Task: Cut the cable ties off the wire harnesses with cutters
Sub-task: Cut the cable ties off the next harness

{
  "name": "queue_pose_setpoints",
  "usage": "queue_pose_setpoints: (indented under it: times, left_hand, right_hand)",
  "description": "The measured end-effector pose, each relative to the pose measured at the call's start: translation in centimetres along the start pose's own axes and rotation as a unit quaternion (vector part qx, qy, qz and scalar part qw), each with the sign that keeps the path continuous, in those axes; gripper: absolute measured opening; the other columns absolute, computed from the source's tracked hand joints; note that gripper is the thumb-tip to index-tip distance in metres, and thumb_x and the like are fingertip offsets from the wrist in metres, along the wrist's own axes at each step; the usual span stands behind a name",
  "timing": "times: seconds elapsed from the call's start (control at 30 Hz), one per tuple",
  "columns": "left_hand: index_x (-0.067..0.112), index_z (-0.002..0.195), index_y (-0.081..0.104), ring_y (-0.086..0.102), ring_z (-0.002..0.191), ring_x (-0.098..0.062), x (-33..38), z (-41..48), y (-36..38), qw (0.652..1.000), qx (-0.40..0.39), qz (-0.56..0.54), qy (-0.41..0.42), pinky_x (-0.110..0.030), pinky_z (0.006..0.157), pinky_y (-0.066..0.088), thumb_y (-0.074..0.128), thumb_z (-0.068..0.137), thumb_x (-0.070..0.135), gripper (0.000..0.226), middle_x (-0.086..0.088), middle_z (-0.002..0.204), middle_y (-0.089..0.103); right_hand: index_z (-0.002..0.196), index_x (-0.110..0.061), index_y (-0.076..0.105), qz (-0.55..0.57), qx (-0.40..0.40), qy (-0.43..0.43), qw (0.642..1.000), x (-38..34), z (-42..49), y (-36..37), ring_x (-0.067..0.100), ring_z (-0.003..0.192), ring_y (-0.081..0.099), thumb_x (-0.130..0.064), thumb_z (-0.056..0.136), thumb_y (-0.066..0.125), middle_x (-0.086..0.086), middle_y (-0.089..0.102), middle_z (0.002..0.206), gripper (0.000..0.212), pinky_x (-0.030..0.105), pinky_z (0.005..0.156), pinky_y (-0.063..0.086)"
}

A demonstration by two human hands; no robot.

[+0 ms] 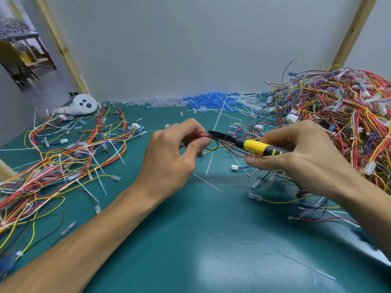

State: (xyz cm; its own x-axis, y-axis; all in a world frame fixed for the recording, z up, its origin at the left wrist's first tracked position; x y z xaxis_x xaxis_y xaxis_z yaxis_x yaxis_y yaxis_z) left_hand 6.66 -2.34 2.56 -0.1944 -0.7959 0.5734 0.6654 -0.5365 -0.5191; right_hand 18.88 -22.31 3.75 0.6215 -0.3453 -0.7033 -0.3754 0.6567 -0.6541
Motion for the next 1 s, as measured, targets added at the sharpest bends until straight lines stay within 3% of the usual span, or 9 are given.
queue_pose_setpoints:
  times: [0.1, 0.2, 0.3, 0.47, 0.67, 0.83, 1.0]
  left_hand:
    - [0.016, 0.086, 0.071, 0.059, 0.057, -0.010, -0.6, 0.0, 0.3, 0.996, 0.001, -0.070, -0.046, -0.028, 0.059, 0.048, 0.069, 0.096, 0.012, 0.011, 0.004, 0.062, 0.066]
    - [0.012, 0.082, 0.069, 0.056, 0.054, -0.006, -0.2, -0.1, 0.0, 0.994, 0.042, -0.097, -0.040, -0.011, 0.060, 0.042, 0.069, 0.094, 0.005, 0.013, 0.006, 0.060, 0.061]
    - [0.013, 0.082, 0.070, 0.058, 0.056, -0.009, 0.6, -0.3, -0.5, 0.995, 0.058, -0.085, 0.004, -0.018, 0.060, 0.043, 0.068, 0.091, 0.006, 0.011, 0.008, 0.060, 0.063]
    - [0.010, 0.084, 0.072, 0.063, 0.059, -0.016, 1.0, -0.6, -0.4, 0.994, 0.056, -0.084, 0.029, -0.029, 0.060, 0.050, 0.069, 0.090, 0.006, 0.008, 0.004, 0.062, 0.066]
    - [0.006, 0.084, 0.071, 0.063, 0.060, -0.019, 1.2, -0.8, -0.4, 0.993, 0.061, -0.085, 0.047, -0.034, 0.060, 0.050, 0.068, 0.090, 0.003, 0.007, 0.001, 0.063, 0.065]
    - [0.006, 0.083, 0.069, 0.062, 0.060, -0.012, 1.5, -0.9, -0.6, 0.992, 0.081, -0.077, 0.053, -0.023, 0.061, 0.047, 0.070, 0.090, 0.003, 0.008, 0.003, 0.063, 0.064]
    - [0.006, 0.082, 0.069, 0.063, 0.059, -0.013, 1.7, -0.9, -0.6, 0.992, 0.084, -0.067, 0.060, -0.022, 0.061, 0.047, 0.070, 0.090, 0.004, 0.008, 0.002, 0.064, 0.064]
  right_hand:
    - [0.079, -0.027, 0.078, -0.007, 0.012, -0.017, 1.000, 0.0, -0.1, 0.2, 0.016, 0.056, 0.044, -0.064, 0.065, 0.079, 0.005, 0.059, 0.059, 0.039, 0.035, 0.058, 0.034]
    - [0.079, -0.026, 0.073, -0.039, 0.034, -0.075, 0.996, -0.4, -0.4, 0.4, 0.020, 0.057, 0.053, -0.061, 0.072, 0.078, -0.001, 0.064, 0.063, 0.036, 0.039, 0.057, 0.041]
    - [0.090, -0.028, 0.068, -0.099, 0.052, -0.144, 0.983, -1.2, -0.6, 0.6, 0.012, 0.070, 0.057, -0.057, 0.080, 0.075, -0.010, 0.063, 0.078, 0.032, 0.038, 0.063, 0.046]
    - [0.111, -0.023, 0.067, -0.113, 0.048, -0.184, 0.975, -1.2, -0.5, 0.5, 0.021, 0.092, 0.064, -0.051, 0.086, 0.075, -0.008, 0.060, 0.100, 0.038, 0.045, 0.080, 0.054]
    - [0.116, -0.025, 0.066, -0.151, 0.055, -0.195, 0.968, -1.2, -0.5, 0.5, 0.023, 0.089, 0.058, -0.052, 0.086, 0.073, -0.005, 0.058, 0.102, 0.041, 0.049, 0.081, 0.049]
    - [0.118, -0.026, 0.069, -0.142, 0.047, -0.193, 0.970, -0.9, -0.3, 0.3, 0.028, 0.088, 0.060, -0.050, 0.085, 0.073, -0.006, 0.059, 0.102, 0.041, 0.047, 0.081, 0.050]
    - [0.121, -0.025, 0.070, -0.145, 0.050, -0.200, 0.968, -0.8, -0.3, 0.0, 0.029, 0.086, 0.059, -0.051, 0.086, 0.072, -0.003, 0.058, 0.100, 0.043, 0.045, 0.078, 0.049]
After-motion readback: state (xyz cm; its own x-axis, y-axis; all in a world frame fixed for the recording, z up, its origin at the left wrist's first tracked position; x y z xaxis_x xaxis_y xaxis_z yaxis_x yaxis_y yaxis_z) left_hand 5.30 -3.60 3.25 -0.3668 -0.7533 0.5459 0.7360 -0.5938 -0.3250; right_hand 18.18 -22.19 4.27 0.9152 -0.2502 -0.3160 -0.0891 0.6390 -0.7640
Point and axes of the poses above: each hand's wrist, its own z-axis towards the middle knuckle, its own y-axis out of the palm, x = y × z, the point moved 5 cm from there along z, towards the middle knuckle
